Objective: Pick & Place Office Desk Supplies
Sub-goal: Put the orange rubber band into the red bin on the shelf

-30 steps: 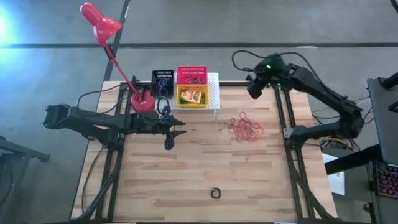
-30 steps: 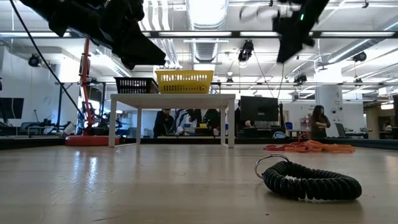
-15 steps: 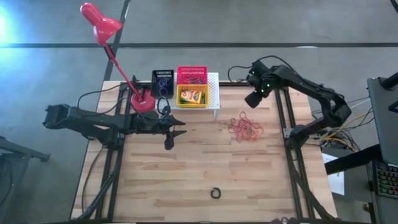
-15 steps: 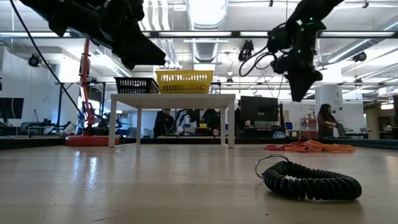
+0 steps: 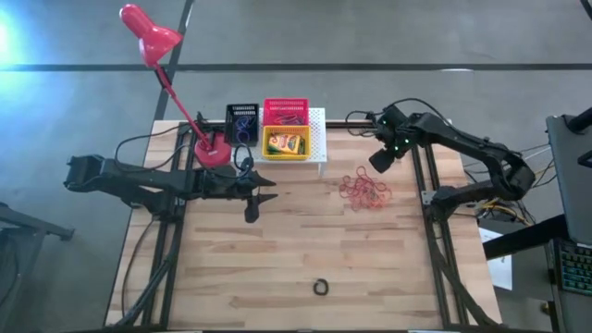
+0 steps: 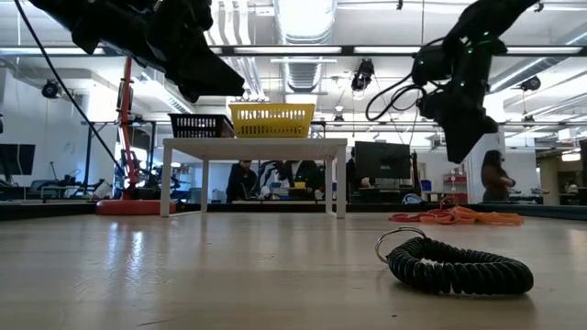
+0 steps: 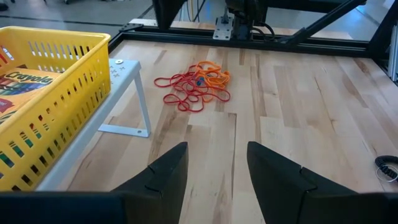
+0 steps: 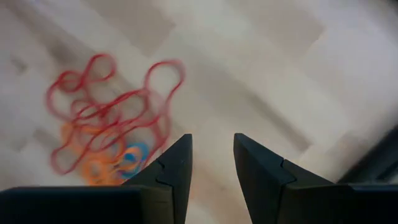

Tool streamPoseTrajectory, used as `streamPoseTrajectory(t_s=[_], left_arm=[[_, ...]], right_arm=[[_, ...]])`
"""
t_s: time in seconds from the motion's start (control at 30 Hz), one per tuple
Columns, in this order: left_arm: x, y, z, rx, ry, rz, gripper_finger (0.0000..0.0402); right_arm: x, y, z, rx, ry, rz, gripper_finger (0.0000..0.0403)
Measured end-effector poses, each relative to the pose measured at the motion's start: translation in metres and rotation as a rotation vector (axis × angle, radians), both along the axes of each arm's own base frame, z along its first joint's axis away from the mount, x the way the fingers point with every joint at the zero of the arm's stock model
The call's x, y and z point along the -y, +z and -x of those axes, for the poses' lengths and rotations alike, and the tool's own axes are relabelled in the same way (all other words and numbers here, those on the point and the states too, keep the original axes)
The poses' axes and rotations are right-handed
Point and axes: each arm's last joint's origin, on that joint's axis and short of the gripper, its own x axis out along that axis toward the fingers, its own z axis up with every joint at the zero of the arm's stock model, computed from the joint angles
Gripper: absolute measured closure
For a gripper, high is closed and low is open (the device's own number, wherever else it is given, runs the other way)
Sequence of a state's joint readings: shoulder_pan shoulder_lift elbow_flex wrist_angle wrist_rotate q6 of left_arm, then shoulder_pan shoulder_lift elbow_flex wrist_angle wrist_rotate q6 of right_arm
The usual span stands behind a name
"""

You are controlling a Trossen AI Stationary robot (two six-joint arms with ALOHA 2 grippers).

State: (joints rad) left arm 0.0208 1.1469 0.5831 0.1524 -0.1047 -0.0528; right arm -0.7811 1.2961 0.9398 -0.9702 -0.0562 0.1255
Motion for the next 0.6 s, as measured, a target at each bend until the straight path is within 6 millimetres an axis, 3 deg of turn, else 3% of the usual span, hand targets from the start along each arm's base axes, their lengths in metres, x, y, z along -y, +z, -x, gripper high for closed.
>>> streamPoseTrajectory(t_s=[0.1, 0.33, 0.6], left_arm=[[0.000, 0.000, 0.000, 0.000, 0.000, 0.000, 0.0231], [0.000, 0.000, 0.000, 0.000, 0.000, 0.000, 0.0231], [0.000, 0.000, 0.000, 0.000, 0.000, 0.000, 0.0231]], right_arm=[[-0.012, -0.004, 0.007, 0.048, -0.026, -0.087, 0.0287], [-0.050, -0.032, 0.019, 0.024, 0.024, -0.179, 0.0287], [-0.079, -0.062, 0.010, 0.036, 0.062, -0.075, 0.0287]])
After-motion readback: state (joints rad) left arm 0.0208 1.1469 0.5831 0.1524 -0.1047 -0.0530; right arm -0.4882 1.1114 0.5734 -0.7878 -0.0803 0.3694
